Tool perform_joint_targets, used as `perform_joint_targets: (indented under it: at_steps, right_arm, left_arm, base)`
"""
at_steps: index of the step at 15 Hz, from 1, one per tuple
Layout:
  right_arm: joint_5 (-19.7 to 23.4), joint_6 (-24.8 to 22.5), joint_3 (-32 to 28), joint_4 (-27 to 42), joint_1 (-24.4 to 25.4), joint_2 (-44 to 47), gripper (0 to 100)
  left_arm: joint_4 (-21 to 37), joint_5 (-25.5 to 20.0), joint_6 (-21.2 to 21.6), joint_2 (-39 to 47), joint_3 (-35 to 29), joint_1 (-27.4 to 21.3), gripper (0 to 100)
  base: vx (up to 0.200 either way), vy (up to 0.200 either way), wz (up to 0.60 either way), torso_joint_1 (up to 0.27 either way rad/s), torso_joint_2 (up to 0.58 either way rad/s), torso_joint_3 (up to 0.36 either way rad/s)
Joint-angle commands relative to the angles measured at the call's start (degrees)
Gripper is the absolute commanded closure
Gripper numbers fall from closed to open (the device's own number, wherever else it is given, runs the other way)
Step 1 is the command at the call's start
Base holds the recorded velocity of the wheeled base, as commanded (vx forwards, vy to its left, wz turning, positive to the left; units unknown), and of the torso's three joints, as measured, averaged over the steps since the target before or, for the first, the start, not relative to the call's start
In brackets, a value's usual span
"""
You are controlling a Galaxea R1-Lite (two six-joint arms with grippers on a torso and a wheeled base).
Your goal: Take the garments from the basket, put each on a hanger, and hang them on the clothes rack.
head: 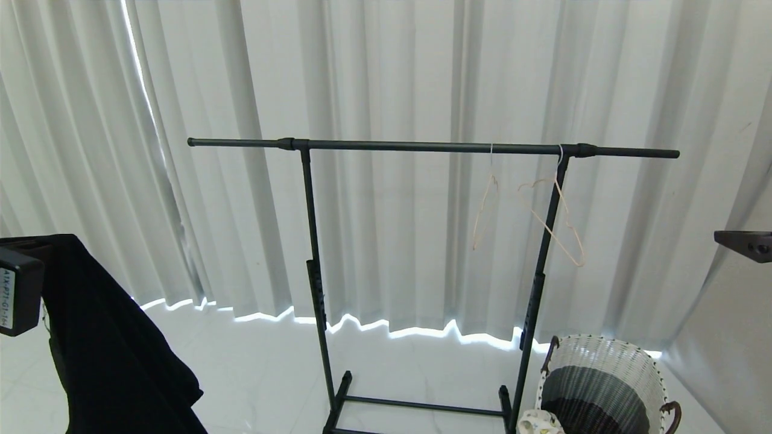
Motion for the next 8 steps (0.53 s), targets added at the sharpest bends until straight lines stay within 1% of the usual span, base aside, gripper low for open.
perform_joint_targets:
  at_steps: [1, 4, 8]
  right_arm:
    - [0.1, 0.1, 0.1, 0.1, 0.0, 0.4, 0]
    - [1.0, 0.0, -0.2, 0.0, -0.2, 2.4, 0]
    - [1.2, -0.1, -0.6, -2.2, -0.2, 4.2, 0]
  left_arm:
    - [-0.4, 0.0, 0.8, 0.4, 0.2, -0.1, 100]
    - [-0.8, 0.1, 1.1, 1.4, 0.0, 0.0, 100]
    - [-0.9, 0.0, 1.1, 1.4, -0.2, 0.0, 100]
  base:
    - [0.0, 0.0, 0.0, 0.129, -0.26, -0.149]
    - [0.0, 0.0, 0.0, 0.045, -0.09, -0.053]
    - [0.2, 0.0, 0.0, 0.001, -0.01, -0.002]
